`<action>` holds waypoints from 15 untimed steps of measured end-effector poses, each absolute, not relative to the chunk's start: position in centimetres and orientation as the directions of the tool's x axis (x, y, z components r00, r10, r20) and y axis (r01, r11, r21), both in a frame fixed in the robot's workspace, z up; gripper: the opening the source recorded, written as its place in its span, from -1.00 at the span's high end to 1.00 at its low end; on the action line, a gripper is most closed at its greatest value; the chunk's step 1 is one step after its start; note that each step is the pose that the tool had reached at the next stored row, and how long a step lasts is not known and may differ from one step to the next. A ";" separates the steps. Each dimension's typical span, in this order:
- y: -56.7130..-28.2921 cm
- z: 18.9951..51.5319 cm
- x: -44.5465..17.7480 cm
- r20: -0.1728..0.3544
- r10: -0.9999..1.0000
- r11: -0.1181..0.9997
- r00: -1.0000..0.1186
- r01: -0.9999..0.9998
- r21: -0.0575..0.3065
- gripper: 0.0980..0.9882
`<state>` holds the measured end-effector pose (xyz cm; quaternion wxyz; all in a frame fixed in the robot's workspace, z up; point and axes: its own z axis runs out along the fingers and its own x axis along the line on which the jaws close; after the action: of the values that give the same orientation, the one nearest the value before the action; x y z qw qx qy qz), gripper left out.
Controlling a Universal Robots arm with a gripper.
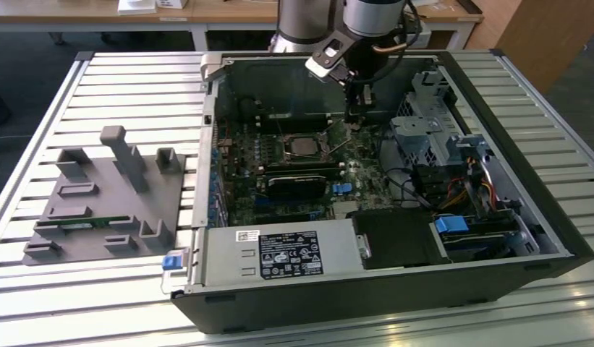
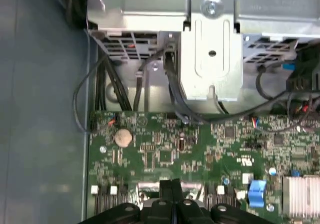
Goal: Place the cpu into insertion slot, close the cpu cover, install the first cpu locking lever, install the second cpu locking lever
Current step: 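Close the cpu cover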
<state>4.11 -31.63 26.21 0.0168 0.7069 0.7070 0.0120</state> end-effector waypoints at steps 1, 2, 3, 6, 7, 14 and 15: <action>-31.6 26.2 4.4 -0.007 1.000 0.000 0.000 0.999 0.041 0.98; -31.6 26.2 4.5 -0.007 1.000 0.000 0.000 0.999 0.041 0.98; -31.5 26.1 4.7 -0.007 1.000 0.000 0.000 0.999 0.041 0.98; -31.5 25.9 5.2 -0.007 1.000 0.000 0.000 0.999 0.041 0.98; -31.4 25.8 5.4 -0.007 1.000 0.000 0.000 0.999 0.040 0.98; -31.4 25.4 6.0 -0.007 1.000 0.000 0.000 0.999 0.040 0.98; -31.4 25.3 6.1 -0.007 1.000 0.000 0.000 0.999 0.040 0.98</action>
<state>6.10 -31.35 25.31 0.0166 0.7069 0.7070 0.0119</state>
